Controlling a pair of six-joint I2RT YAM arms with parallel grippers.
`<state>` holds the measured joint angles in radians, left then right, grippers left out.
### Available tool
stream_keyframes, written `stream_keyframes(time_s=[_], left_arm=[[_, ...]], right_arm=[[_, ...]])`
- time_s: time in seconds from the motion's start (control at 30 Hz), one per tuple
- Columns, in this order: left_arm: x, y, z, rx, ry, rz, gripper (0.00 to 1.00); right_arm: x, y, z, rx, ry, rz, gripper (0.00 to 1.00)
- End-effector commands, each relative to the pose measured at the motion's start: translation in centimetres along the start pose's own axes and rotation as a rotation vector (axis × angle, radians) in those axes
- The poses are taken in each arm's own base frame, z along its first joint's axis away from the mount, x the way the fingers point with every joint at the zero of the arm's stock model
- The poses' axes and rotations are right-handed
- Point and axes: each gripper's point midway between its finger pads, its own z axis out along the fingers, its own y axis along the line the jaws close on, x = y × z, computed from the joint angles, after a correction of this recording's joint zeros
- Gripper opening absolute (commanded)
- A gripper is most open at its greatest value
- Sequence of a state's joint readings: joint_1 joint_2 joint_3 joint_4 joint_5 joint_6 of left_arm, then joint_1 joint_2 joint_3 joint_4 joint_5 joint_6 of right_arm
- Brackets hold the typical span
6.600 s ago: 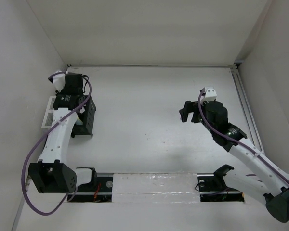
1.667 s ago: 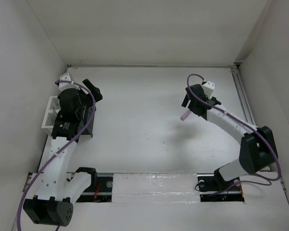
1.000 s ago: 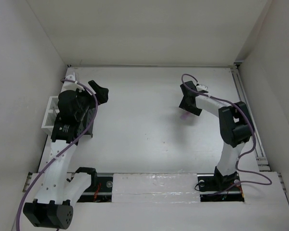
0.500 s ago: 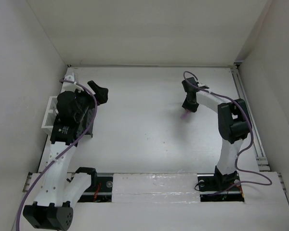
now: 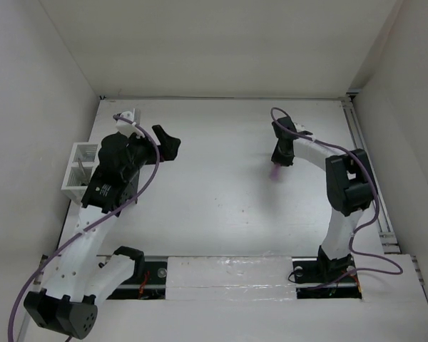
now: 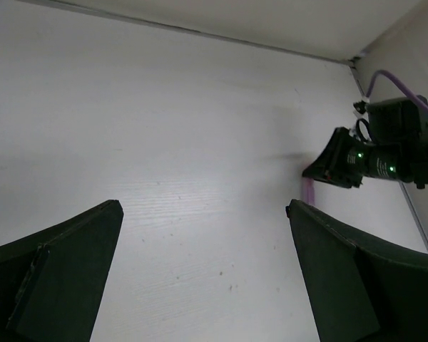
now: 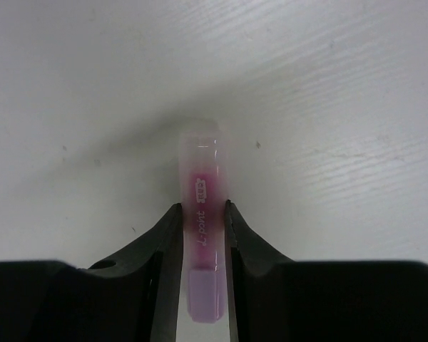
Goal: Sort the stationery into containers
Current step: Pick up the pen from the center of the board.
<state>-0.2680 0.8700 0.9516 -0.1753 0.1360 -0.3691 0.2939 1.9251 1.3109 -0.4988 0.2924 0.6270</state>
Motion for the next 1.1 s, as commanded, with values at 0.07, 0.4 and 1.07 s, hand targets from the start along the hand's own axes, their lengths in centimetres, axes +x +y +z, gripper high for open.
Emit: stream_keyframes(time_s=[0.07, 0.4, 1.07], left_arm=[[-0.4, -4.5, -0.1, 0.238, 0.032, 0.046, 1.00], [3.2, -9.3, -0.9, 0.588, 0.152, -0.101, 1.00], [-0.5, -9.6, -3.5, 0.570, -0.065, -0.086, 1.00]], right_arm=[[-3.4, 1.1, -4.5, -0.150, -0.148, -0.003, 0.00], [-7.3, 7.2, -18.7, -0.515, -0.416, 0.005, 0.00], [0.9, 18.7, -39.0, -1.144, -0.761, -0.274, 0.00]])
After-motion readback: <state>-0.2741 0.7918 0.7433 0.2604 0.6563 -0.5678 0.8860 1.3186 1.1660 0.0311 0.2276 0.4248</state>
